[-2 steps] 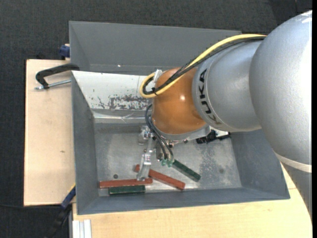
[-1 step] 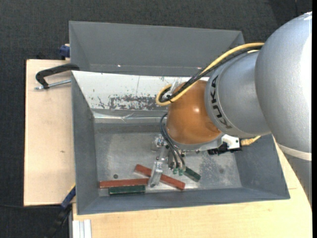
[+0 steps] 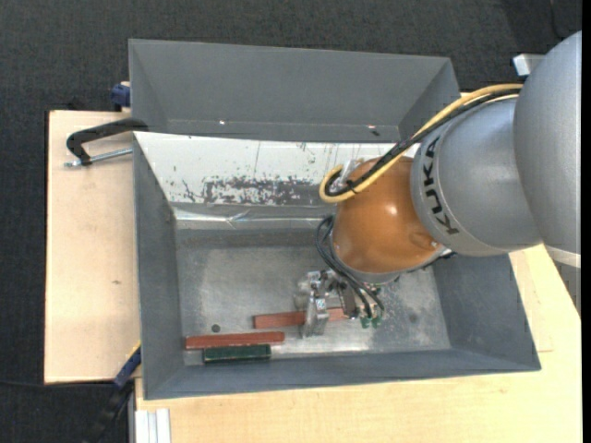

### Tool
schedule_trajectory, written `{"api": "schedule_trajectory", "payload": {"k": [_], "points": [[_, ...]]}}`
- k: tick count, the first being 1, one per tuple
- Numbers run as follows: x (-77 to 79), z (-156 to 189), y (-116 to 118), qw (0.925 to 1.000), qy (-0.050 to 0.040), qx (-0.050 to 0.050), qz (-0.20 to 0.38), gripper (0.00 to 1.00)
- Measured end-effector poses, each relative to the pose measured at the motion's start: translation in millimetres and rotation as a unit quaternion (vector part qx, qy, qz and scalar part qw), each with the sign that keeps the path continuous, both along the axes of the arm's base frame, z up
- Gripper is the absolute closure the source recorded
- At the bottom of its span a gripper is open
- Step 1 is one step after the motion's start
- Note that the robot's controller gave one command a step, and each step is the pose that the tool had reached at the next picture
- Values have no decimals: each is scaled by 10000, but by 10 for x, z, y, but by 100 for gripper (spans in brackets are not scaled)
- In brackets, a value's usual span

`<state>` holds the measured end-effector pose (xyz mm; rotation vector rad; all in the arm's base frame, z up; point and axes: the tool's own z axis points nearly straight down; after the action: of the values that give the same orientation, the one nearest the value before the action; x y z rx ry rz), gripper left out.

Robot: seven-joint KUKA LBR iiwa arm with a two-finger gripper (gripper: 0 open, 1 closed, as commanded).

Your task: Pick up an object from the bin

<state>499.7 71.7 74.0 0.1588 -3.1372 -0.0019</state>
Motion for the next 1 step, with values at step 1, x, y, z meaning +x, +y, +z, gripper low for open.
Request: {"api": "schedule_trajectory", "payload": {"k": [1], "points": [[0, 0, 0, 10000, 0, 0, 1, 100]]}}
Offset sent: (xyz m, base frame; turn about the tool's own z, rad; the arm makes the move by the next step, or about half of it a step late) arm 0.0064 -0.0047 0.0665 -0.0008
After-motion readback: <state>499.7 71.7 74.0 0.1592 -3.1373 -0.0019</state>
